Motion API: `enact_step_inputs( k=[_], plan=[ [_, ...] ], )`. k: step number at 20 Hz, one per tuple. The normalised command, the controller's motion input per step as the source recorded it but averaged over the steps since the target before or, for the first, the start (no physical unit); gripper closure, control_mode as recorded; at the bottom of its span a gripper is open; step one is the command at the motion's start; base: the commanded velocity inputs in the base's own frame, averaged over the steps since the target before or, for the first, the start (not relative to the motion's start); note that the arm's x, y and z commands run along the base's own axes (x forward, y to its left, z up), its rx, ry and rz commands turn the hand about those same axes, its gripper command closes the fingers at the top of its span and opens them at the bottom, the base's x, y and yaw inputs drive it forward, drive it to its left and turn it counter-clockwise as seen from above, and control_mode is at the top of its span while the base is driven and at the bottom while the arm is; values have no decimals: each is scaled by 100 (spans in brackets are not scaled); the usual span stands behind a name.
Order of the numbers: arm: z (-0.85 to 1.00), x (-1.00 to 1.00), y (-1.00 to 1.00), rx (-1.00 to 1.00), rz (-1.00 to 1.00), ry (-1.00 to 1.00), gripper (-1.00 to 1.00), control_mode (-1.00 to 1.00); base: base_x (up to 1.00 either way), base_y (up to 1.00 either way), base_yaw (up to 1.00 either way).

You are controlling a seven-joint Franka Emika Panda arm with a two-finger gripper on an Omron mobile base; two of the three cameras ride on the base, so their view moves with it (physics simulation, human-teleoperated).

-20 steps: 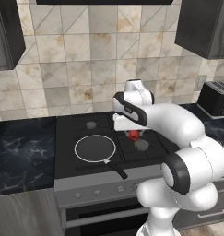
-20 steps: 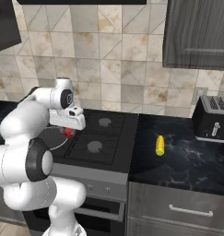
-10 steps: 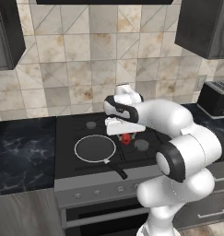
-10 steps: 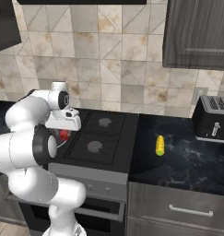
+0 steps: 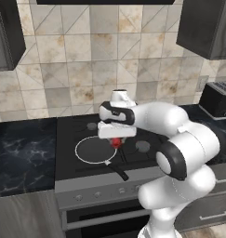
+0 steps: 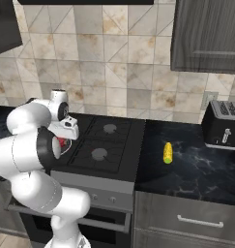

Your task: Put the bell pepper and corn in the pan. Then turn on the front left burner and set the heat to medium.

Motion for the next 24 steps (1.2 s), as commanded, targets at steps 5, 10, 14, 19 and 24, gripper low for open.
enact_step_inputs(
  k=[5, 10, 14, 19, 24],
  plan=[
    [0, 33, 58, 0, 1, 1, 100, -100, 0, 0, 0],
    [0, 27, 33, -1, 0, 3, 100, -100, 0, 0, 0],
    [-3, 31, 0, 0, 0, 0, 100, -100, 0, 0, 0],
    [-13, 19, 0, 0, 0, 0, 100, -100, 0, 0, 0],
    [-27, 1, 0, -1, 0, 0, 100, -100, 0, 0, 0]
  ],
)
